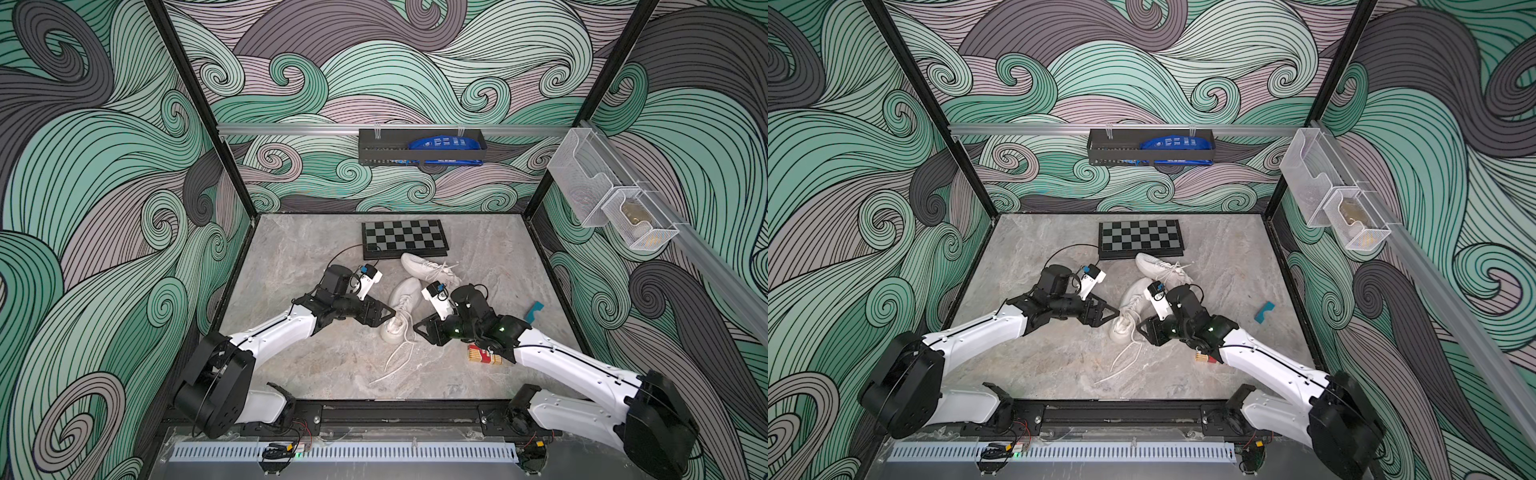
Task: Tie the shoes
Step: Cross the shoelace with the shoelace.
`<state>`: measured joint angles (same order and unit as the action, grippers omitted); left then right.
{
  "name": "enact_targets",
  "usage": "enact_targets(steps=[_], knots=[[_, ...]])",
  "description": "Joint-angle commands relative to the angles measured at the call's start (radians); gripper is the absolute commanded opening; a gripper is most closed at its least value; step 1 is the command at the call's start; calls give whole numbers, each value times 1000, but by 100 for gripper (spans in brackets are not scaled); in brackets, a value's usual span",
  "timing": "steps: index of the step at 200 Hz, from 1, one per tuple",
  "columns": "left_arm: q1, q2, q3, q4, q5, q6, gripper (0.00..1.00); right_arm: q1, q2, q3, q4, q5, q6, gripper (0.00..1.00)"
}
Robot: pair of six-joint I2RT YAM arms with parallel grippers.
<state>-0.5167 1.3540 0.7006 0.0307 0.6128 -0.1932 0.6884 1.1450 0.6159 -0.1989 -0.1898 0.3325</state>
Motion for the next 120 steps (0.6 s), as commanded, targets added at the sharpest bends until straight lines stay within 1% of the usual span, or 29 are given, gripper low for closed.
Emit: enact_targets(steps=[1, 26, 66, 120], knots=[[4, 2, 1, 53, 11, 4, 84, -1, 83, 11, 37, 100, -65, 36], [4, 9, 2, 63, 16, 2, 84, -2, 153, -21, 159, 102, -96, 35], [4, 12, 0, 52, 13, 11, 84, -1, 232, -73, 295, 77, -122, 38], [4, 29, 10, 46, 19, 15, 84, 3, 335, -100, 428, 39, -148, 41]])
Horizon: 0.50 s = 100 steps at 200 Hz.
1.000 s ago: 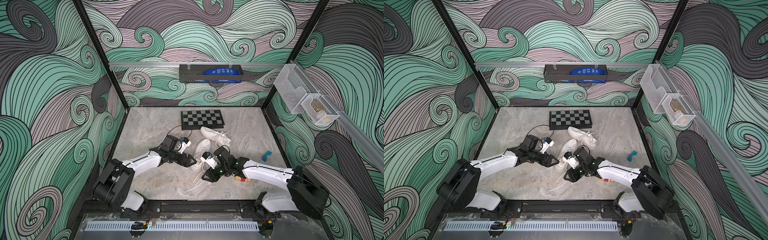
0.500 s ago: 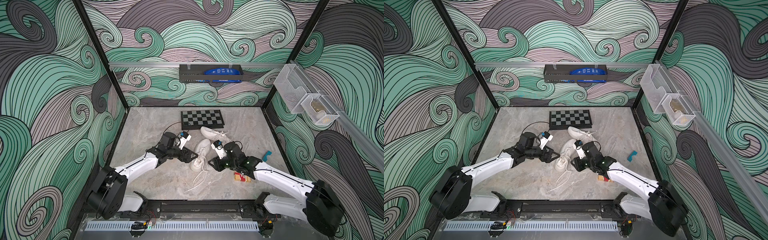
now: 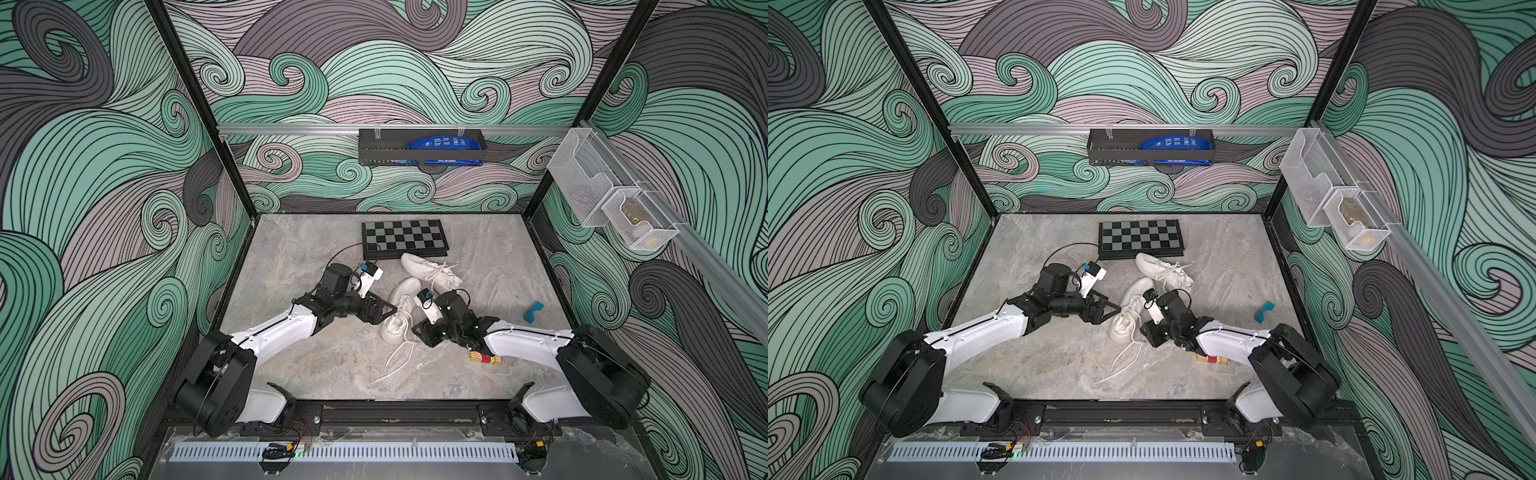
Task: Tie the shoes
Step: Cross the shoelace with the shoelace.
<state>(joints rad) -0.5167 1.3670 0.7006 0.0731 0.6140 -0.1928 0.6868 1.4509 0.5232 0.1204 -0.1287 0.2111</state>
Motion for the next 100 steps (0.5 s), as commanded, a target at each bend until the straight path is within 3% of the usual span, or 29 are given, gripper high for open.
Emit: enact_targets(steps=[1, 27, 58, 74, 100], knots=[[4, 16, 10, 4, 18, 15, 84, 5, 31, -7, 112, -23, -27, 41], [4, 24, 17, 6, 24, 22, 84, 5, 71, -18, 201, 14, -32, 37], [7, 90, 55, 1, 57, 48, 84, 2, 60, -11, 232, 202, -26, 11], [7, 137, 94, -9, 81, 69, 84, -1, 16, 0, 231, 253, -37, 10], [7, 209, 158, 1, 122, 107, 84, -5, -27, 38, 218, 225, -75, 14]])
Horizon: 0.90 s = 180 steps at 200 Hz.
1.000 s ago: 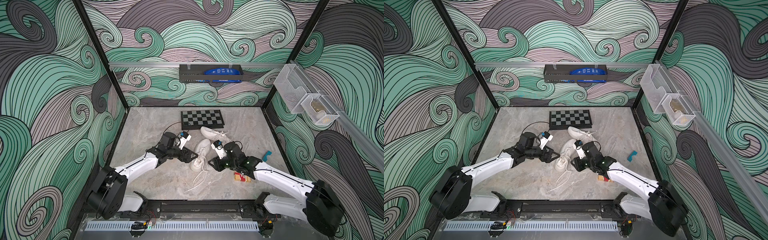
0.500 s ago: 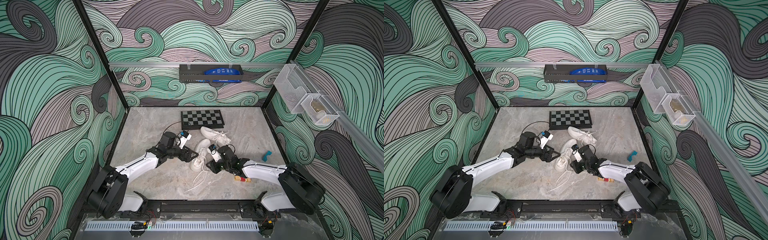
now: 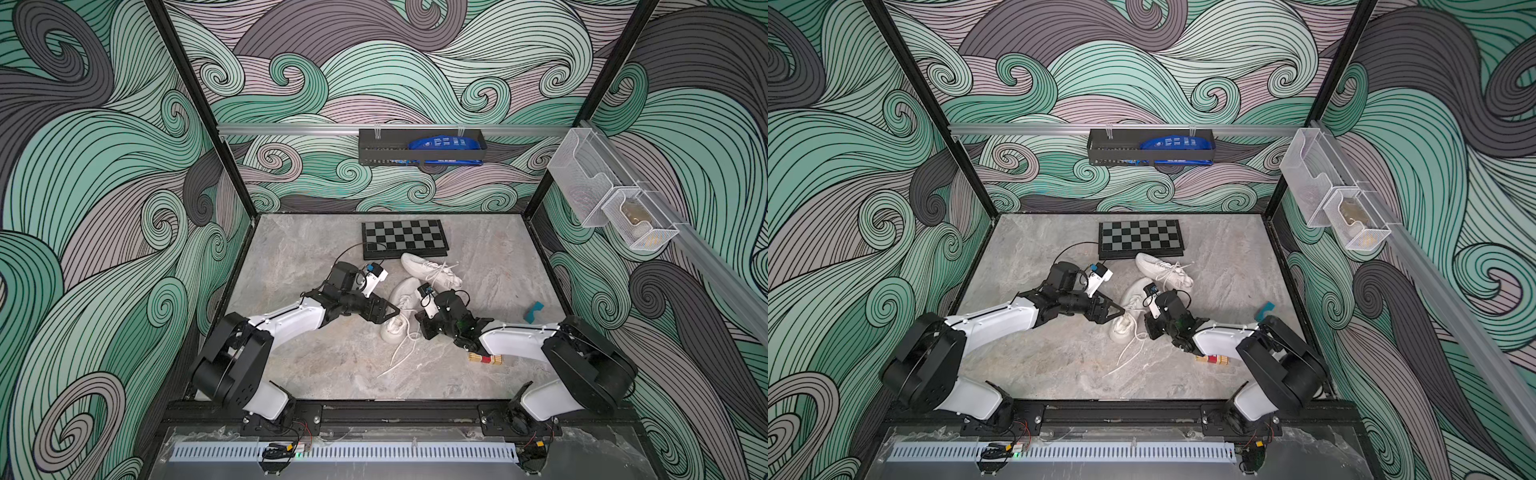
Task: Tie the shoes
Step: Cross the shoelace with the shoelace.
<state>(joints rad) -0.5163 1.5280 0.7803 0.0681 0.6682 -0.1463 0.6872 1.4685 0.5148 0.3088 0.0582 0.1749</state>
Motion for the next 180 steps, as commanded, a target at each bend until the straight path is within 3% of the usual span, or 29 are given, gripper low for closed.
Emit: enact_targets(steps=[1, 48, 86, 118, 132, 144, 158, 180], knots=[[7, 52, 81, 6, 70, 62, 84, -5, -44, 48, 28, 35, -40, 14], [7, 166, 181, 11, 104, 145, 78, -5, -67, 121, -18, -19, -68, 14], [5, 232, 202, 101, 199, 114, 52, -8, -76, 143, -30, -43, -86, 15], [3, 282, 211, 170, 273, 55, 41, -12, -70, 147, -27, -62, -86, 15], [4, 291, 207, 204, 276, 28, 30, -15, -68, 144, -27, -63, -79, 16], [5, 286, 198, 223, 252, 16, 17, -23, -75, 127, -27, -54, -63, 22], [11, 276, 180, 247, 235, 5, 3, -33, -95, 93, -24, -47, -35, 40], [15, 270, 165, 261, 229, -7, 0, -33, -124, 9, 19, -29, -3, 56]])
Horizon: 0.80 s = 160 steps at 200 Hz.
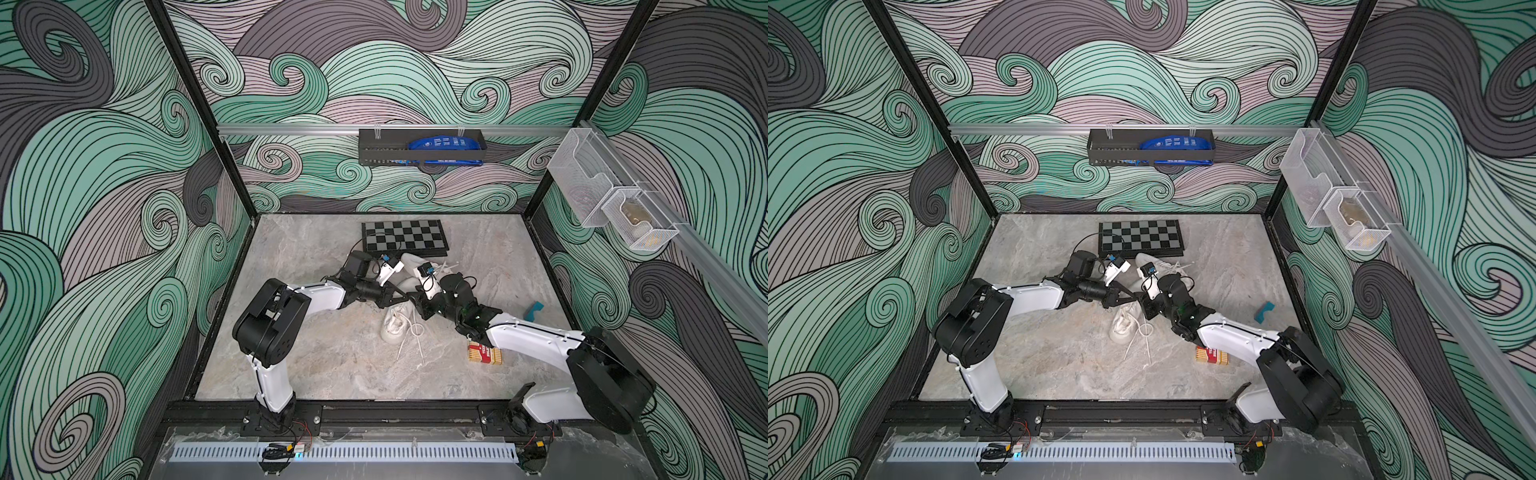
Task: Tie the shoes
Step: Cross the shoelace with the shoelace.
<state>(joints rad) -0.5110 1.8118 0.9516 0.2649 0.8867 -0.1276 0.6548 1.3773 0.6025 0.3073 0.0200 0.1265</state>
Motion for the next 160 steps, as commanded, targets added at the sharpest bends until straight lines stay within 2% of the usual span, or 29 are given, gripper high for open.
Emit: enact_targets(steps=[1, 33, 77, 160], knots=[[9, -12, -7, 63, 10, -26, 0, -1, -34, -84, 25, 8, 46, 56], [9, -8, -3, 57, 20, -30, 0, -1, -21, -176, 150, -15, 117, 57], [9, -22, -15, 56, 19, -32, 0, -1, 123, -175, 276, -40, 143, 47], [9, -29, -16, 44, 23, -31, 0, -1, 273, -138, 297, -60, 105, 35]])
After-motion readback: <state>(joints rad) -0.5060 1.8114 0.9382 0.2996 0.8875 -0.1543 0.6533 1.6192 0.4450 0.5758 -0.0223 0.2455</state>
